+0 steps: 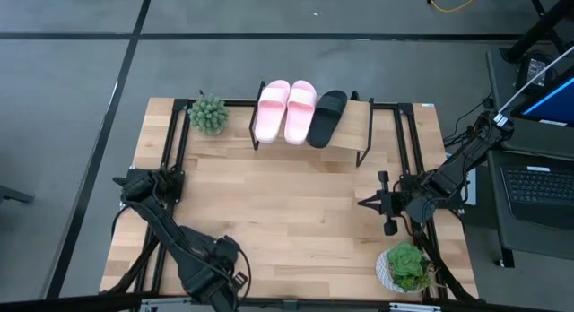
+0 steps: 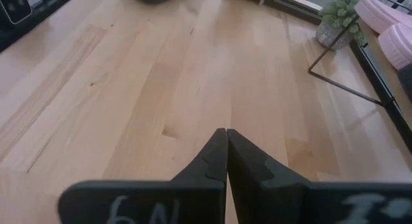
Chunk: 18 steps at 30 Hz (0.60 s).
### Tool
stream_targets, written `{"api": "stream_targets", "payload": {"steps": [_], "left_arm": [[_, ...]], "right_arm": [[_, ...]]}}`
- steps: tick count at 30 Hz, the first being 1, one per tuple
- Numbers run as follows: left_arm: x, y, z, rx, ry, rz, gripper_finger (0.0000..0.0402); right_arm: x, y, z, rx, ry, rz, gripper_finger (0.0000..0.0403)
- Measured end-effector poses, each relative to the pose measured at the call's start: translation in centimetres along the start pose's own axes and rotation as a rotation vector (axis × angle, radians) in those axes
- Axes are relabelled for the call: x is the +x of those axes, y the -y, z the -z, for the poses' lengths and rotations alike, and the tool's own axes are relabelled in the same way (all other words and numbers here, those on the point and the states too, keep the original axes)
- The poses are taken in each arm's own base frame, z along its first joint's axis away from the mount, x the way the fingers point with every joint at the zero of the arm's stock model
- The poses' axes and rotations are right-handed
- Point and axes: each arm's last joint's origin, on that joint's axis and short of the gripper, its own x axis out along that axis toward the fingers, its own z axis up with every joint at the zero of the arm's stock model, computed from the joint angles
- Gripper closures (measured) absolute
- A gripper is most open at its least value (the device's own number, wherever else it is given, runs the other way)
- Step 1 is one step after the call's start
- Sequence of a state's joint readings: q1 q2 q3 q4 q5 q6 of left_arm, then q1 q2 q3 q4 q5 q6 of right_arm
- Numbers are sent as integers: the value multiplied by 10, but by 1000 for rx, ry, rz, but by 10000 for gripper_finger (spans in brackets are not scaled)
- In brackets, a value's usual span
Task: Pick and place slides into the shelf
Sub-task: Put the black slipper on the shelf
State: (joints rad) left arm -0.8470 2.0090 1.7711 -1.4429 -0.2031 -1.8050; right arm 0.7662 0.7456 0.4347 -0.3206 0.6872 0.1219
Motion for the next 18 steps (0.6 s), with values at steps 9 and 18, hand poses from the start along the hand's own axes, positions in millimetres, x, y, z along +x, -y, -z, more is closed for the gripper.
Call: {"api": "stream_targets", "payload": {"steps": [9,18], "left_arm": [[12,-7,0,-45,-32,-92,390],[10,-17,4,-126,-77,-209,314]], "right_arm": [[0,0,-1,4,6,-1,393],[0,0,-1,8,5,-9,393]]}}
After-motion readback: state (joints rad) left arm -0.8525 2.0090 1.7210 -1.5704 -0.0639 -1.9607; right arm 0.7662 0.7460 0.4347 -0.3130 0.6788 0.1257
